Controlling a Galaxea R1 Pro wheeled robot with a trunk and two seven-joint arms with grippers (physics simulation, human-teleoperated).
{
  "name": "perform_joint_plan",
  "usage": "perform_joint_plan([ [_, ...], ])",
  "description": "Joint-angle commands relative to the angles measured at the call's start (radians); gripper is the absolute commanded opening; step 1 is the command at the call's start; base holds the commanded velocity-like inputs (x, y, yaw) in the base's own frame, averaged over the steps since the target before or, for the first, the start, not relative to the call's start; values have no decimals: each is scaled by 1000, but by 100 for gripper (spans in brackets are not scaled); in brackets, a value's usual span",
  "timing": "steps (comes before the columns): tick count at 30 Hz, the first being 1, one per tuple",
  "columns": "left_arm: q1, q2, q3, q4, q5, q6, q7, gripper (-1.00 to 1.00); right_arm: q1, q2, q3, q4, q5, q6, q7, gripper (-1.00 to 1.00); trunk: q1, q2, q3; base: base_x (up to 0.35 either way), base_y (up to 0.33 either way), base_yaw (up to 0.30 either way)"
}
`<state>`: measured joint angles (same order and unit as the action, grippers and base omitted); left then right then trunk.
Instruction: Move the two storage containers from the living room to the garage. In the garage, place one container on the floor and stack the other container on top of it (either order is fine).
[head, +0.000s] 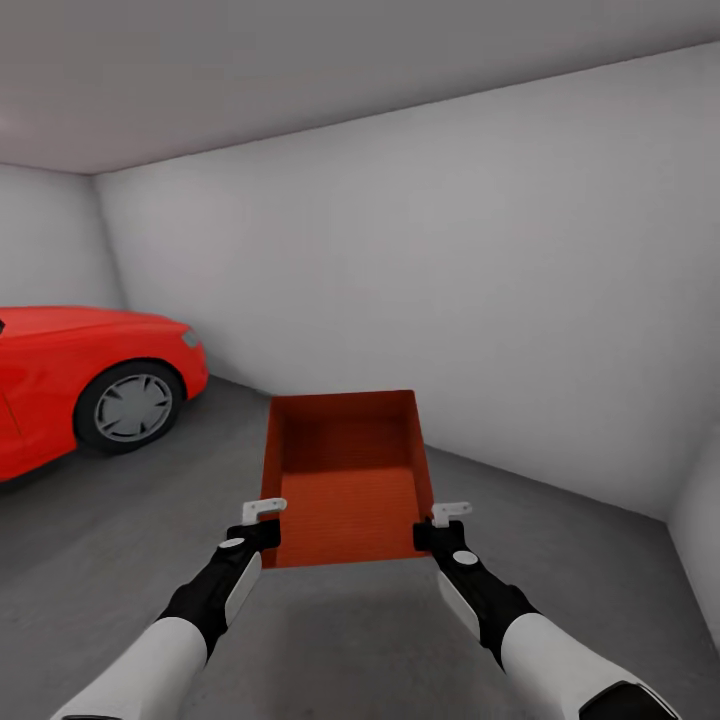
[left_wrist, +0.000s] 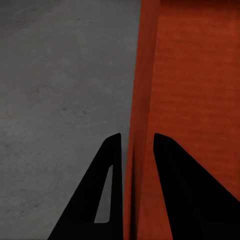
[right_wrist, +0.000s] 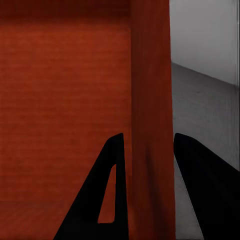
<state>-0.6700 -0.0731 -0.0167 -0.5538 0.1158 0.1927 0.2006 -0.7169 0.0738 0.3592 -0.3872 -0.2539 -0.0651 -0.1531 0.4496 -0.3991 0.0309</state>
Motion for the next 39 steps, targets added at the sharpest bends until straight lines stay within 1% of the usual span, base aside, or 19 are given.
perform_joint_plan([
  [1, 0, 1, 15, -6, -5, 6, 10, -100, -1, -57, -9, 52, -16, -7, -42, -100, 0, -1, 0, 0, 0, -243],
  [9, 0, 1, 15, -6, -5, 6, 8, -100, -1, -57, -9, 52, -16, -6, -42, -100, 0, -1, 0, 26, 0, -243],
  [14, 0, 1, 15, -7, -5, 5, 8, -100, -1, -56, -9, 52, -15, -5, -44, -100, 0, -1, 0, 196, 0, -69],
  [32, 0, 1, 16, -8, -5, 5, 9, -100, -1, -54, -9, 52, -15, -7, -48, -100, 0, -1, 0, 307, 0, -2],
  [39, 0, 3, 17, -9, -4, 5, 9, -100, -1, -57, -9, 52, -16, -9, -48, -100, 0, -1, 0, 318, 0, -1],
])
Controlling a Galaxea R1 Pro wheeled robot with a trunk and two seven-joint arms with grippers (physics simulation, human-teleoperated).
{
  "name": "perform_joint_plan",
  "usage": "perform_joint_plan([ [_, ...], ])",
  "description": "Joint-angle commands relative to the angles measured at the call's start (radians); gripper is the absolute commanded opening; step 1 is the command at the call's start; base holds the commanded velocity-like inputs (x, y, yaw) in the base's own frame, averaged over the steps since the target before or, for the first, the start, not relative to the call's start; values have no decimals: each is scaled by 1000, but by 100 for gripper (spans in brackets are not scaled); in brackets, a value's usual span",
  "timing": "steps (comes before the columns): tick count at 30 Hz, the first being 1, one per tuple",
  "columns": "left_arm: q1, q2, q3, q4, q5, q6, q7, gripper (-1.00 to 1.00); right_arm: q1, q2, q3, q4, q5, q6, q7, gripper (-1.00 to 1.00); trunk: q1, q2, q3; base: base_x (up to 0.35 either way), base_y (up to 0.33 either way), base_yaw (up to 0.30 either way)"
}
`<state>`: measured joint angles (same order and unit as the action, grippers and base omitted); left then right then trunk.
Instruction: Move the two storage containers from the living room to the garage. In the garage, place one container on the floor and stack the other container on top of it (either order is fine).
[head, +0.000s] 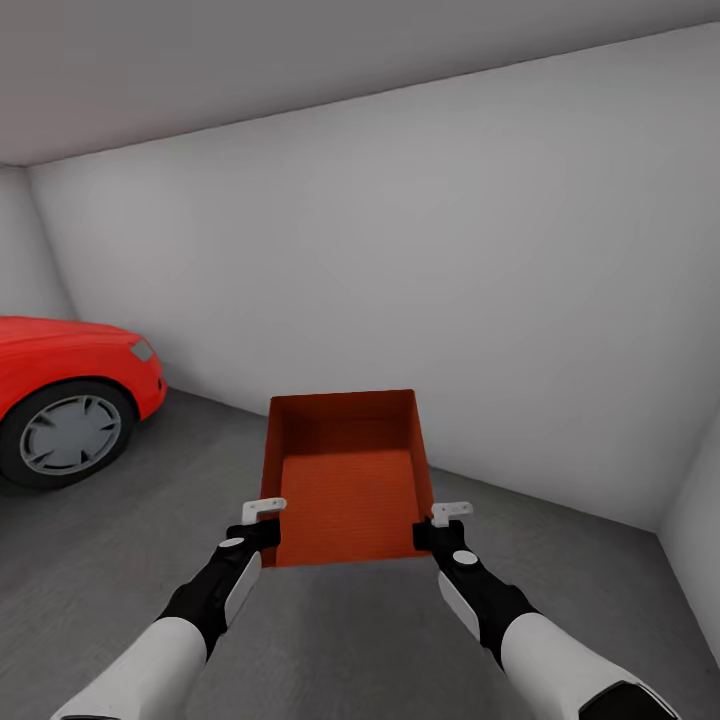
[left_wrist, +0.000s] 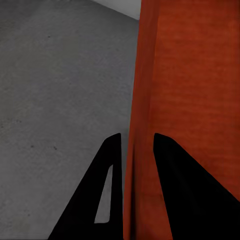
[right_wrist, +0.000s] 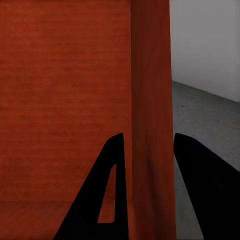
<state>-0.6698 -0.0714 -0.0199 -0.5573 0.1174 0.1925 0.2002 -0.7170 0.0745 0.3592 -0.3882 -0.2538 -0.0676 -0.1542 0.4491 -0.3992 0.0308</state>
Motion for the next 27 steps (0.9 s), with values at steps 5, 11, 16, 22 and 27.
perform_joint_plan([
  [5, -1, 1, 21, -6, -6, 5, 9, -100, 0, -55, -9, 53, -15, -6, -48, -100, 1, -1, 0, 318, 14, -144],
  [11, -1, 1, 21, -7, -5, 5, 9, -100, 0, -54, -9, 54, -15, -5, -57, -100, 1, -1, 0, 318, 75, -271],
  [16, -1, 1, 21, -7, -5, 5, 9, -100, -1, -55, -9, 53, -15, -5, -57, -100, 1, -1, 0, 318, 88, -287],
  [22, -1, 1, 21, -7, -6, 5, 9, -100, 0, -55, -9, 54, -15, -5, -57, -100, 1, -1, 0, 317, 93, -287],
  [27, -1, 1, 21, -7, -5, 5, 10, -100, -1, -55, -9, 53, -15, -5, -57, -100, 1, -1, 0, 318, 93, -288],
])
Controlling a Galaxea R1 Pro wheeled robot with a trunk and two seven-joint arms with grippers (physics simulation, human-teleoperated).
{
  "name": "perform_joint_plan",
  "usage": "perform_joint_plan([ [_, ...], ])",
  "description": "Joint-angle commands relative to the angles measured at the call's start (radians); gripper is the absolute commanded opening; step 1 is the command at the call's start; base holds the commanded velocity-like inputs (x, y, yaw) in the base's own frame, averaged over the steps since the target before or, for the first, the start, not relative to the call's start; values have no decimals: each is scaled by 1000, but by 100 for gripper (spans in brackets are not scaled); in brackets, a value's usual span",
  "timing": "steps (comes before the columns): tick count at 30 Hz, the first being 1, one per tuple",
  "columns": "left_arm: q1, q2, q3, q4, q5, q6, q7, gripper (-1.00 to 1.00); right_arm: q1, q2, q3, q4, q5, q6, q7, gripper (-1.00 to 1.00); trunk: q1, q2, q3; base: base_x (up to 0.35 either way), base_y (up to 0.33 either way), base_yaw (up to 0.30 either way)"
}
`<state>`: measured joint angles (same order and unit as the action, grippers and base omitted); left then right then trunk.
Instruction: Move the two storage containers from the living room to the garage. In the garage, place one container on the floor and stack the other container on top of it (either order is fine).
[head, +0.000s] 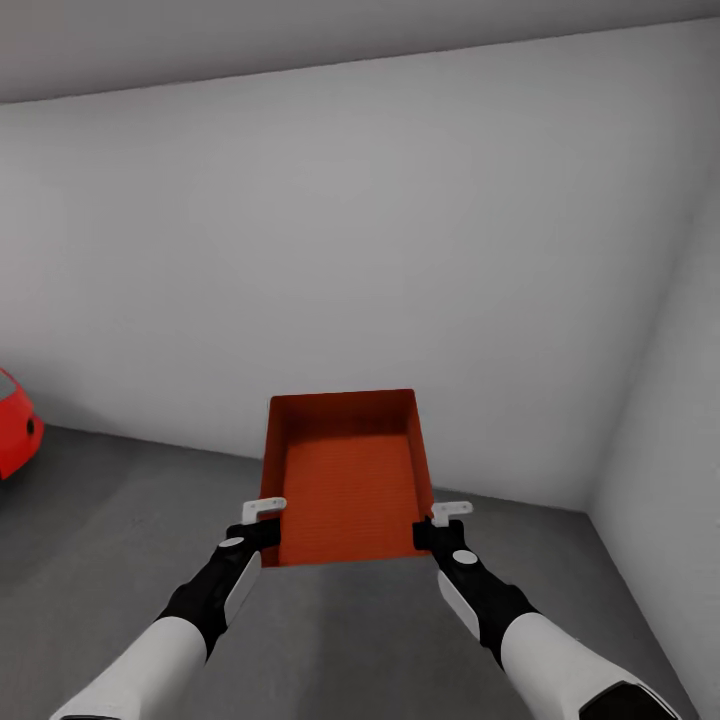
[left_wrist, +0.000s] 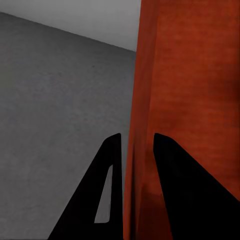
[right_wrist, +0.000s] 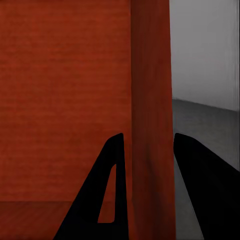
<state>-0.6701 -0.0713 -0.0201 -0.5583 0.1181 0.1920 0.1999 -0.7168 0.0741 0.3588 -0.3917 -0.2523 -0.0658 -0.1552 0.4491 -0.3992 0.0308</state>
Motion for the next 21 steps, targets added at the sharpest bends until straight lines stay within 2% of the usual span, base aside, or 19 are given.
perform_joint_plan([
  [1, 0, 1, 22, -6, -6, 6, 10, -100, -1, -54, -9, 57, -16, -6, -57, -100, 1, -1, 0, 317, 94, -288],
  [16, 0, 2, 22, -6, -6, 6, 10, -100, -1, -54, -9, 57, -16, -6, -57, -100, 1, -1, 0, 287, 93, -284],
  [21, 0, 1, 22, -6, -6, 6, 10, -100, -1, -55, -9, 57, -16, -6, -57, -100, 1, -1, 0, 127, 37, -77],
])
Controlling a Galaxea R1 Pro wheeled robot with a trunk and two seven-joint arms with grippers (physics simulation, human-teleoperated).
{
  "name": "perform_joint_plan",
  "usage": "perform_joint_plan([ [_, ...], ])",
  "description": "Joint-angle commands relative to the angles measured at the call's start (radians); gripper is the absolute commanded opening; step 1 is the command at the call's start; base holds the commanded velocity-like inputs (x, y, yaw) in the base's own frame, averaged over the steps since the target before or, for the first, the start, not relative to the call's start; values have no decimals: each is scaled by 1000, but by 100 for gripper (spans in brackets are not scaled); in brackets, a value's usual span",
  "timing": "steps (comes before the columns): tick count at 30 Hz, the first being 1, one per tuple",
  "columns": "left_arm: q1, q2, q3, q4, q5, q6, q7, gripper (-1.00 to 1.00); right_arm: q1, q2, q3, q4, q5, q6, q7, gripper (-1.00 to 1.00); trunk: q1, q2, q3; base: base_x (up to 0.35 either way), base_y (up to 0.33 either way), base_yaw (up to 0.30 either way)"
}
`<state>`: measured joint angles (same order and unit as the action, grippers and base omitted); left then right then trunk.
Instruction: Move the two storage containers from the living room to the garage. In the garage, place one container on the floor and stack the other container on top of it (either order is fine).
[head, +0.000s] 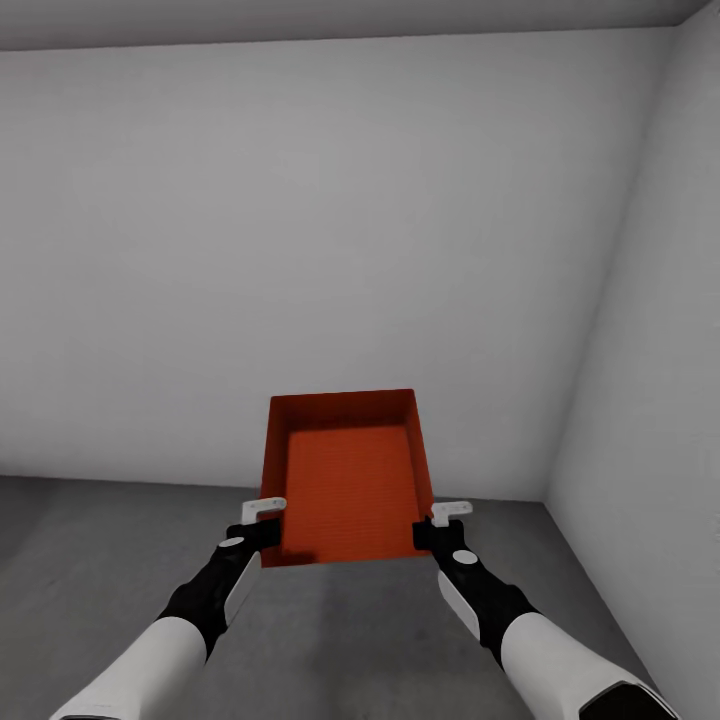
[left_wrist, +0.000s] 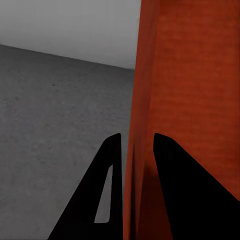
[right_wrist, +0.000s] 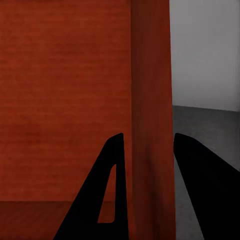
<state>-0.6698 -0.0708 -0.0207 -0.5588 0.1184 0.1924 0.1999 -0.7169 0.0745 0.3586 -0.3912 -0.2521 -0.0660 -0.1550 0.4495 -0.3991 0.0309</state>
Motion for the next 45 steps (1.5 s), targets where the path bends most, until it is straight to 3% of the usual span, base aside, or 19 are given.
perform_joint_plan([
  [1, -1, 1, 22, -6, -7, 5, 10, -100, 0, -55, -9, 57, -16, -6, -57, -100, 0, -1, 0, 37, 10, -20],
  [14, -1, 0, 20, -6, -6, 5, 10, -100, 0, -56, -9, 57, -16, -7, -57, -100, 0, -1, 0, 5, 1, -2],
  [33, -1, 1, 22, -5, -6, 5, 10, -100, 0, -55, -9, 57, -16, -8, -72, -100, 0, -1, 0, 283, 0, 0],
  [45, -1, 0, 20, -5, -6, 5, 9, -100, 0, -55, -9, 57, -16, -8, -72, -100, 0, -1, 0, 31, 0, 0],
])
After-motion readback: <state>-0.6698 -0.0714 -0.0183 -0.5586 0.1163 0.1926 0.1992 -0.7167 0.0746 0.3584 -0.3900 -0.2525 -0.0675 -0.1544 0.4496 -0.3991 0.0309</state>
